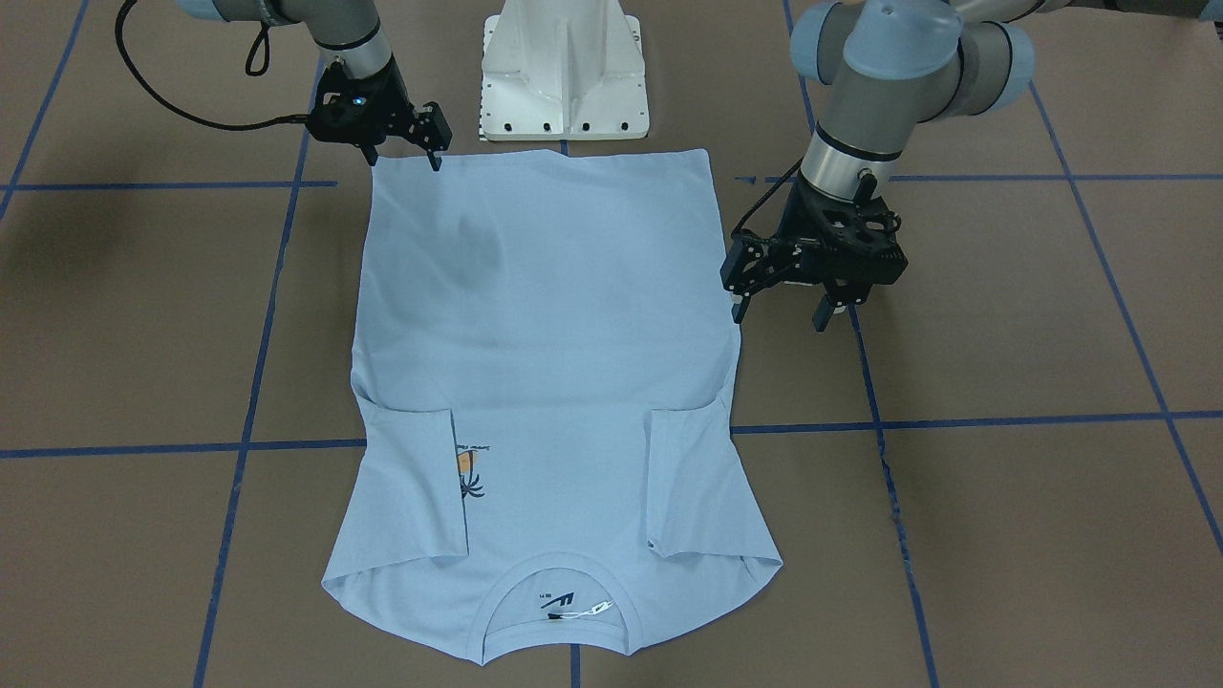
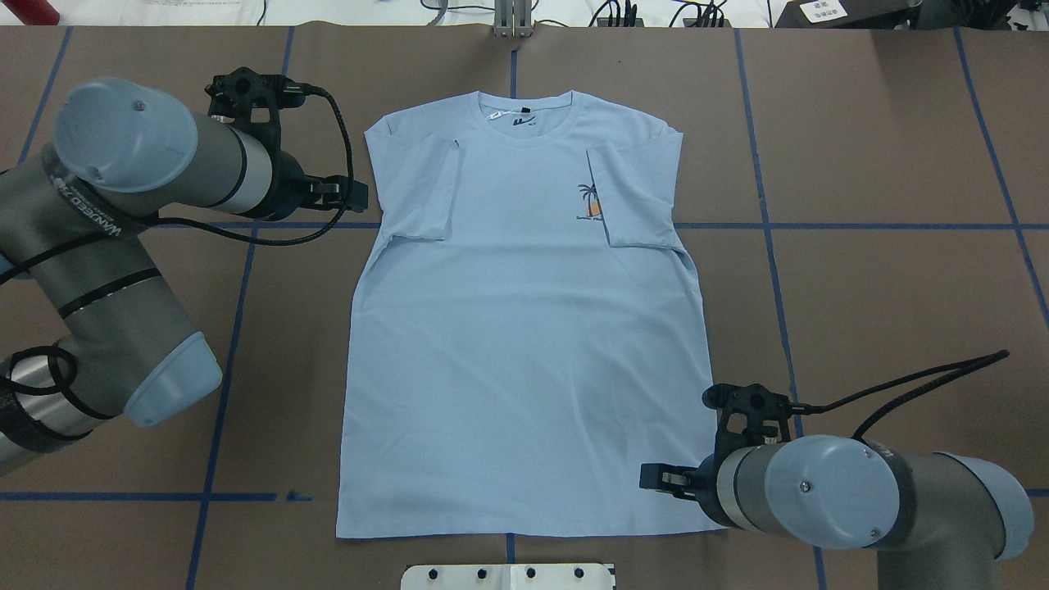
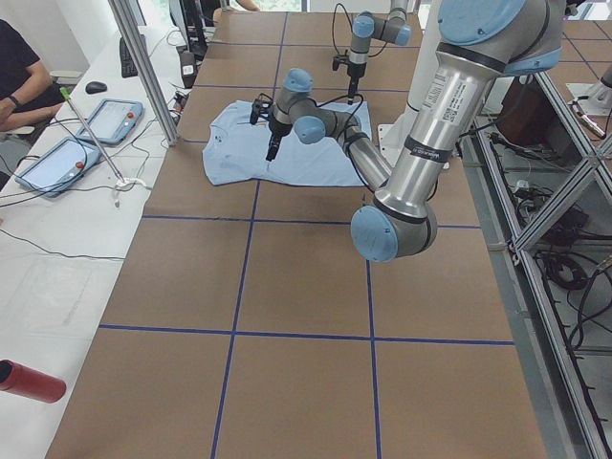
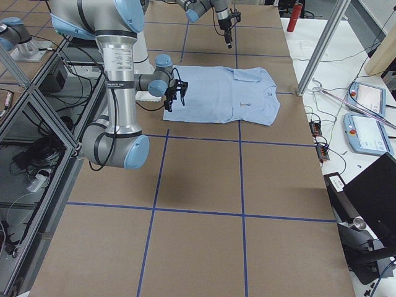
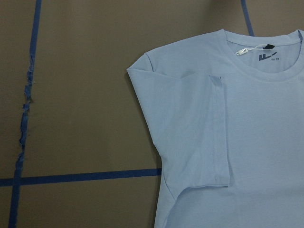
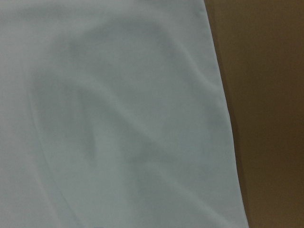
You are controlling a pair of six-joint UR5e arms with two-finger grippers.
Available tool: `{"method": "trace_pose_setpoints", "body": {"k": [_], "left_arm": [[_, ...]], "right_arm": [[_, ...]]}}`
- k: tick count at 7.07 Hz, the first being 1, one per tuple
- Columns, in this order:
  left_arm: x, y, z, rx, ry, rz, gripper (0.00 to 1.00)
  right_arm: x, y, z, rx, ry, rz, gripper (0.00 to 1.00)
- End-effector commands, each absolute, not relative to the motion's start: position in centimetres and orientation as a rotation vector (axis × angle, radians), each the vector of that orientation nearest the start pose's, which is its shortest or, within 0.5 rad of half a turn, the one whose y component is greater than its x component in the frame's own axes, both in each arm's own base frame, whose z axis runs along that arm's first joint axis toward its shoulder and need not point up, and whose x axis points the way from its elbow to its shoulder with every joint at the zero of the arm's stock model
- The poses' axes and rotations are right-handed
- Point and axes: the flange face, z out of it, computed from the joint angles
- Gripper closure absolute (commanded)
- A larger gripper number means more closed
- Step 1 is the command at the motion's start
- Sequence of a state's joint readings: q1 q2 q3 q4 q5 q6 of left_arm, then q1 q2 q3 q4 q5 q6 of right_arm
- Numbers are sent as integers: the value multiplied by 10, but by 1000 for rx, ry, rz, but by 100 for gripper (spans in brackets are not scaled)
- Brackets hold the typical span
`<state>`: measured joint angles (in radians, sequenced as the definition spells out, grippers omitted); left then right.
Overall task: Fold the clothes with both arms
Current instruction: 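Move both grippers to the hem corners nearest the robot and grasp them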
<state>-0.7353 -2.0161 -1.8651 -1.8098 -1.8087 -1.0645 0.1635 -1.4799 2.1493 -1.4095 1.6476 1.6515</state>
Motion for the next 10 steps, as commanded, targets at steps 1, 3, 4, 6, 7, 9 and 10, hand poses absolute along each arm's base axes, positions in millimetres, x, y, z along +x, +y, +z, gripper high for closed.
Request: {"method": "trace_pose_setpoints", "body": {"k": [1, 3, 4, 6, 7, 9, 10], "left_arm": [[376, -488, 249, 391, 928, -98, 0], [378, -485, 247, 389, 933, -98, 0], [378, -484, 245, 391, 937, -96, 0], [375, -483, 240, 398, 945, -95, 0], [374, -482, 240, 399, 947, -95, 0], [373, -482, 239, 401, 948, -93, 0], [374, -482, 240, 400, 946, -94, 0]], "right_arm": [[-462, -188, 355, -57, -794, 194, 0], [-463, -188, 379, -58, -745, 189, 0], [-469, -188, 388, -58, -725, 187, 0], [-469, -188, 391, -61, -720, 190, 4], [-468, -188, 391, -62, -718, 193, 24], [-468, -188, 389, -67, -723, 187, 77], [-467, -187, 388, -77, -724, 185, 95]]}}
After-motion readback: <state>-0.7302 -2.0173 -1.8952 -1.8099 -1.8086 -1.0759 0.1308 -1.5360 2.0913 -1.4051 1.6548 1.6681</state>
